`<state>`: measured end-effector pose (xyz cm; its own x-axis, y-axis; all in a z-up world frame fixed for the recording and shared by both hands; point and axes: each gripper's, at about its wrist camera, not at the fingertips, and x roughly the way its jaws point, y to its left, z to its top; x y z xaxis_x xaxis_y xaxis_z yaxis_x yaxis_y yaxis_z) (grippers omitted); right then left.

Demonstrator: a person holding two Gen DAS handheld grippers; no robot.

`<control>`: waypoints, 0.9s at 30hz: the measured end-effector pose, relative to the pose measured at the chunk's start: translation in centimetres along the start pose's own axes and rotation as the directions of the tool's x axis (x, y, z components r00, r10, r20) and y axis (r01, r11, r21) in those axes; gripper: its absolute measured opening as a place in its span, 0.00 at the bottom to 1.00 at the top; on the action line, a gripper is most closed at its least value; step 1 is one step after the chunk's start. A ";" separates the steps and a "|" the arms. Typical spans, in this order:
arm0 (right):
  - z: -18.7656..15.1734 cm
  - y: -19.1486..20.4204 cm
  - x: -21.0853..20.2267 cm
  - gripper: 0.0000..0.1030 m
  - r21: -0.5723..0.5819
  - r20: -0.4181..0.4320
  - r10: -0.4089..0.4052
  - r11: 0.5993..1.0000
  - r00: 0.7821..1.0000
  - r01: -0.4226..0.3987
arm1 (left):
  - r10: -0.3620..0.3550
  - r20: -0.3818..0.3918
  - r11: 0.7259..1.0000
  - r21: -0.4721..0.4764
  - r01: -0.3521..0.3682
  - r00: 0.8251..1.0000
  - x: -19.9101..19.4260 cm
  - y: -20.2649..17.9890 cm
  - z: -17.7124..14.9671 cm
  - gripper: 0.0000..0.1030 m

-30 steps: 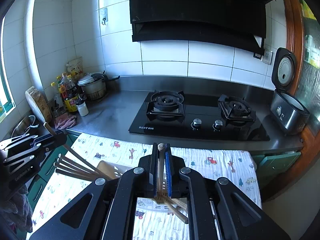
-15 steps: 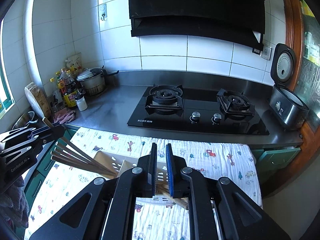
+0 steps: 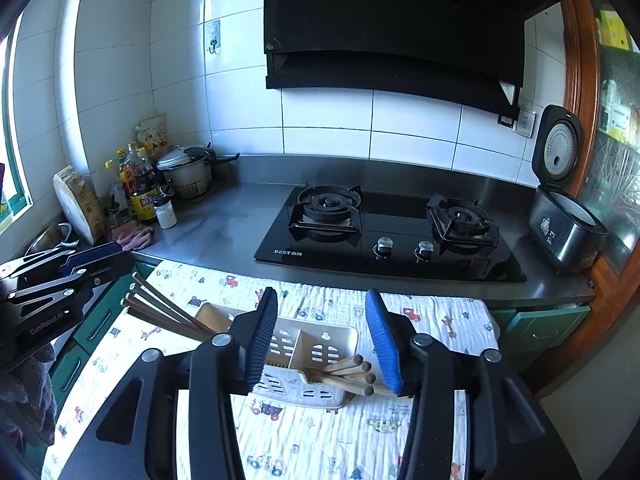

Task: Organize utensils

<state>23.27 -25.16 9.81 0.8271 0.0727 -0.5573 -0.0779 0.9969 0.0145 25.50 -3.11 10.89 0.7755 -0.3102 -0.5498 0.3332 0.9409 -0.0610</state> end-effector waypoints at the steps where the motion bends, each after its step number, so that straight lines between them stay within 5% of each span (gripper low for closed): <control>1: -0.1 0.0 -0.3 0.49 0.001 0.003 -0.001 1.000 1.000 0.001 | 0.002 0.002 1.000 -0.002 -0.002 1.000 -0.2 0.0 0.0 0.27; 13: -1.3 0.0 -3.3 0.64 0.002 0.040 -0.031 1.000 0.999 0.031 | 0.025 0.032 1.000 -0.017 -0.025 0.999 -3.6 0.5 -1.2 0.54; 22: -3.2 -0.4 -5.7 0.85 0.023 0.070 -0.051 0.999 0.996 0.049 | 0.043 0.044 0.999 -0.020 -0.042 0.998 -5.7 0.3 -3.2 0.74; 27: -4.8 -1.0 -6.6 0.87 0.063 0.071 -0.043 0.997 0.997 0.039 | 0.045 0.048 0.998 -0.037 -0.044 0.998 -6.7 0.4 -4.6 0.80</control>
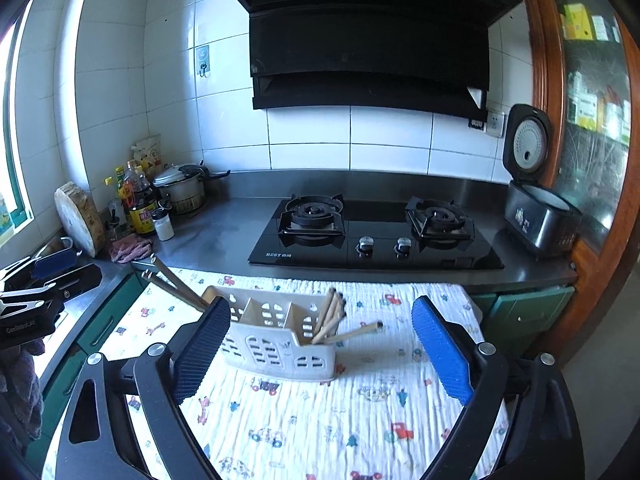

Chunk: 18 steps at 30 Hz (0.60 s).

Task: Organize utensils

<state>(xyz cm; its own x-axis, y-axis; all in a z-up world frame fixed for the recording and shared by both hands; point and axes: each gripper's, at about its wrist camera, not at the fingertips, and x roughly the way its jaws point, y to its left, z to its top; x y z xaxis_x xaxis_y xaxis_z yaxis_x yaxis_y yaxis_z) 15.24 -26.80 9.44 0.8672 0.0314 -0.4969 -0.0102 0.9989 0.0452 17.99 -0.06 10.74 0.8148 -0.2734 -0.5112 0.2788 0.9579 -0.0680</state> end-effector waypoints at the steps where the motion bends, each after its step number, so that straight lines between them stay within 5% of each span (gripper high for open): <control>1: -0.4 -0.1 -0.1 0.88 0.008 -0.004 0.000 1.000 1.000 0.000 | -0.003 -0.001 1.000 -0.003 0.003 1.000 -0.2 0.0 -0.2 0.81; 9: -3.4 -0.2 -1.8 0.91 0.011 -0.004 -0.068 0.998 0.998 0.068 | 0.018 0.018 1.000 0.021 -0.019 1.000 -2.3 -0.5 -2.7 0.95; 18: -6.5 -0.9 -3.5 0.92 0.066 -0.033 -0.076 0.995 0.997 0.078 | 0.016 -0.011 1.000 -0.007 -0.016 1.000 -3.6 -0.1 -5.4 0.95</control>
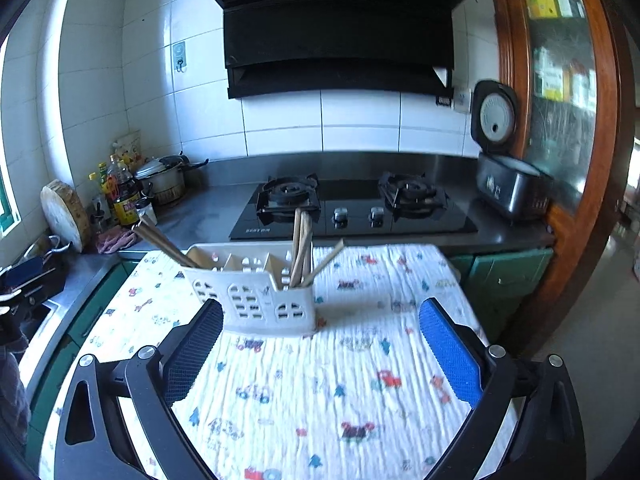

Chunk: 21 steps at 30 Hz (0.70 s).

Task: Organize utensils

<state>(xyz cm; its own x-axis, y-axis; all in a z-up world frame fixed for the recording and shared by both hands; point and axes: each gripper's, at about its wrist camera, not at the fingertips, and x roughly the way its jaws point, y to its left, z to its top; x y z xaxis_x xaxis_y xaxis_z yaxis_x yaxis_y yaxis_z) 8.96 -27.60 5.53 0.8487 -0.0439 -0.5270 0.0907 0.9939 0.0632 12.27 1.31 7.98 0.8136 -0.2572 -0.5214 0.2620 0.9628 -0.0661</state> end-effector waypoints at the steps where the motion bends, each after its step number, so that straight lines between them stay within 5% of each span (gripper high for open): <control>1: -0.2 -0.1 -0.1 0.92 0.005 -0.005 -0.004 1.000 1.000 0.004 | 0.000 -0.003 1.000 -0.004 0.000 1.000 -0.1 0.1 -0.3 0.95; 11: -2.7 -0.5 -1.7 0.93 0.047 -0.023 -0.020 0.999 1.000 0.021 | 0.027 -0.030 0.999 -0.018 -0.027 0.999 -1.2 0.5 -2.9 0.95; 21: -4.7 1.2 -3.2 0.93 -0.051 -0.003 -0.073 0.996 0.997 0.072 | 0.020 -0.053 0.999 -0.033 -0.021 0.998 -1.8 0.1 -4.8 0.95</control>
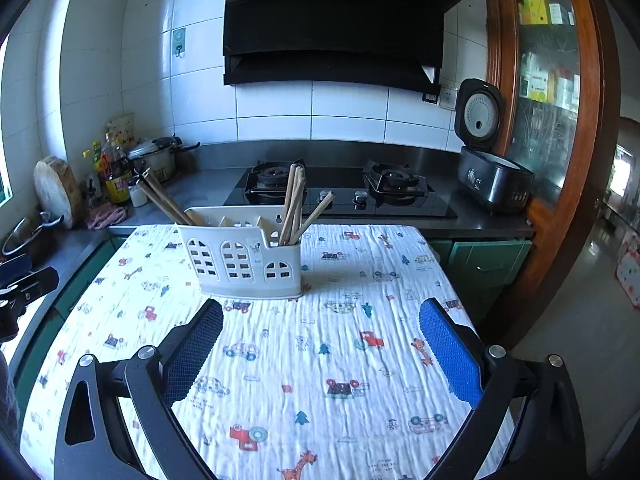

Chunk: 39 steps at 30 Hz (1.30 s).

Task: Organize utensils

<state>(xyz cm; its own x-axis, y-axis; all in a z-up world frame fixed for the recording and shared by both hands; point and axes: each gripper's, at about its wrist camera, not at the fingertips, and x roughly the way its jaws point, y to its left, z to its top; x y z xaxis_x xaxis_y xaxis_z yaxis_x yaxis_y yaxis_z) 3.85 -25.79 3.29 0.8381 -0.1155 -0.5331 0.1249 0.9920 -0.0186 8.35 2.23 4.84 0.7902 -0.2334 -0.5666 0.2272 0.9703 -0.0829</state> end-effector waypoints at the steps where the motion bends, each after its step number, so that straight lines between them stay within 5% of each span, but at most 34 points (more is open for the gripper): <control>1: -0.1 0.0 -0.1 0.93 -0.001 -0.001 0.001 1.000 1.000 -0.001 | -0.001 0.000 1.000 -0.001 0.001 1.000 -0.1 -0.1 -0.2 0.95; 39: -1.3 1.1 -0.7 0.93 -0.006 -0.029 0.046 0.999 0.999 -0.046 | -0.036 -0.048 0.999 0.001 0.036 0.998 -0.5 -0.9 -2.4 0.95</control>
<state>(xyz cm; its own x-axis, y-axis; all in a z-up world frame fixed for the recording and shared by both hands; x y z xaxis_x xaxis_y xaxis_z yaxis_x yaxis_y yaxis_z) 2.77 -24.56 2.56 0.8274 -0.0684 -0.5575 0.0831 0.9965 0.0011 6.41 1.66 3.28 0.7534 -0.2651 -0.6017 0.2564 0.9611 -0.1024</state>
